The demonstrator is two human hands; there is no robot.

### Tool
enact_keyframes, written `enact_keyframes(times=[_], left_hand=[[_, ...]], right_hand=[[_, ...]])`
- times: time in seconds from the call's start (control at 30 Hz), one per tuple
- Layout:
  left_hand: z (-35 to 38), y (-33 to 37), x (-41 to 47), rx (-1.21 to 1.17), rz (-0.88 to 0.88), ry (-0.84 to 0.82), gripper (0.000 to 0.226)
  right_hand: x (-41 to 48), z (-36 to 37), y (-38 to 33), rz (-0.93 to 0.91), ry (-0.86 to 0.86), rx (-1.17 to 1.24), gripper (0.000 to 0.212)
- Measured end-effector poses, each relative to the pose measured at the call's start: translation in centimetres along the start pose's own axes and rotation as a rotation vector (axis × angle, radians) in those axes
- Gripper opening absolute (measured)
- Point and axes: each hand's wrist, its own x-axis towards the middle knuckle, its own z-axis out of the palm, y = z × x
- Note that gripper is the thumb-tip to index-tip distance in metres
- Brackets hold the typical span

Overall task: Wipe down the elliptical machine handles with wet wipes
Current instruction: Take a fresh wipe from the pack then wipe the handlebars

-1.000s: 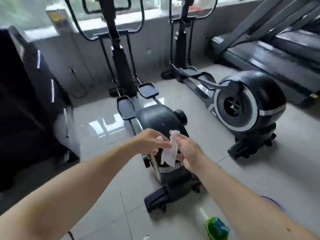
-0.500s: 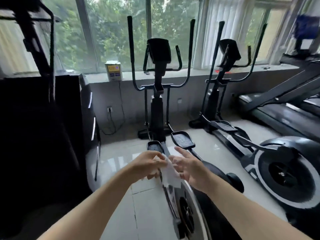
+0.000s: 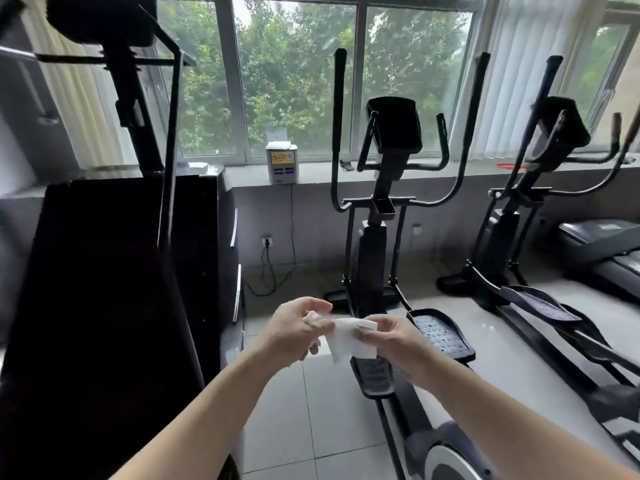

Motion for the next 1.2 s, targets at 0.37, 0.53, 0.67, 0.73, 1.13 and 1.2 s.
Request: enact_keyframes(times=[0.37,0.53,0.67,0.73,1.13,1.2], left_hand=[[-3.2,2.3,29.9,-0.01,0.034,0.125,0.009],[-4.2,5.8,43.2,0.015,0.063,0.138,0.011],[-4.4,6.7,52.4,-0.014,0.087,0.11,0.01],[-4.2,6.7,56.9,-0.008,0.095,0.076,0.01],[-6.1,8.8,82.6,0.077,0.141,-0.232,0.009],[-6.3,9.3,86.5,0.089,0.175,-0.256,0.011]], right_hand=[[29.4,-10.4,-2.4,-0.037,-0.09,0.46,0.044],[41.2,-16.3,-5.4,0.011,-0.083,0.7,0.045],[48.4,-19.8,-7.2,-0.014,-0.045,0.857,0.027],[51.8,-21.5,-7.4,-0.03,-0.02,0.87,0.018],[69.7,-29.4,-9.4,-0.114,0.3,0.707,0.023],[72.2,-30.6,-10.1,-0.153,0.359,0.588,0.022]])
